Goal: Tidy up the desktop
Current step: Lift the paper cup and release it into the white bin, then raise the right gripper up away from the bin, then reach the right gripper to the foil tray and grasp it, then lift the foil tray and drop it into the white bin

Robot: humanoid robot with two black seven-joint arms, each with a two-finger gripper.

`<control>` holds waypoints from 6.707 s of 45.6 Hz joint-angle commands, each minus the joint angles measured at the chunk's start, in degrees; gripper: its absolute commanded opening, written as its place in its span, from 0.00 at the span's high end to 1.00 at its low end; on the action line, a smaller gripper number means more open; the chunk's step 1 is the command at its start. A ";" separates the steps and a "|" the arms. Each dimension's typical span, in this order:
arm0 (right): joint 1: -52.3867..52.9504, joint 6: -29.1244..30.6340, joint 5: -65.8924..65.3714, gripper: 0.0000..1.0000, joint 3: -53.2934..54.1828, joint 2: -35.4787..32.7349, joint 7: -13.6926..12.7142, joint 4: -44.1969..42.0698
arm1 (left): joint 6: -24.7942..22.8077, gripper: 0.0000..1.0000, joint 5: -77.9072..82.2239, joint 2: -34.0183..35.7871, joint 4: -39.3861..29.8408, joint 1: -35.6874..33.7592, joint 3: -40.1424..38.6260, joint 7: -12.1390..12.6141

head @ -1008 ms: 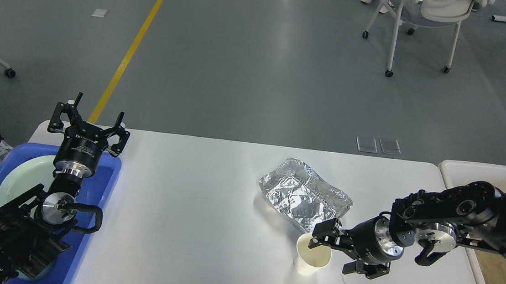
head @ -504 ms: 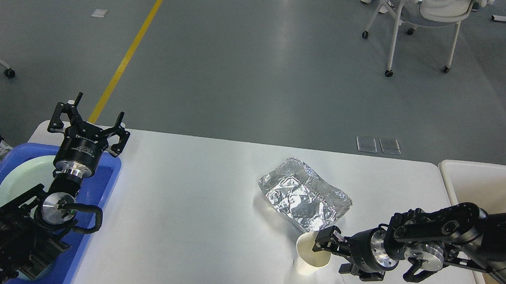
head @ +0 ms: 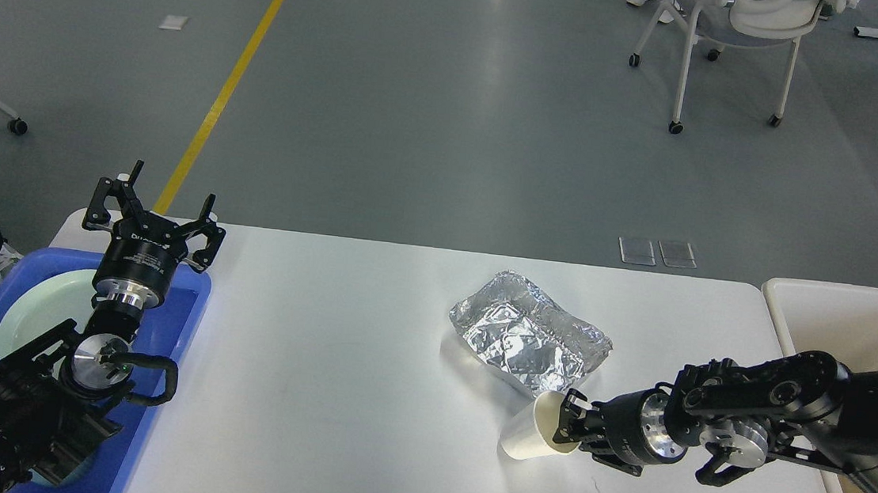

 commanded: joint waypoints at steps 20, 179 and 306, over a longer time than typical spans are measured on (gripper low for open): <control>19.54 9.74 -2.63 1.00 -6.91 -19.77 -0.19 15.58 | 0.08 0.03 0.00 0.00 0.00 0.00 0.00 0.00; -5.84 6.24 -9.84 0.00 8.56 5.88 -5.28 -24.49 | 0.00 0.03 0.00 0.00 0.00 0.00 0.00 0.00; -36.87 -10.47 11.95 1.00 2.93 -4.75 -2.30 -73.98 | 0.08 0.03 -0.09 0.00 0.00 0.00 0.00 0.00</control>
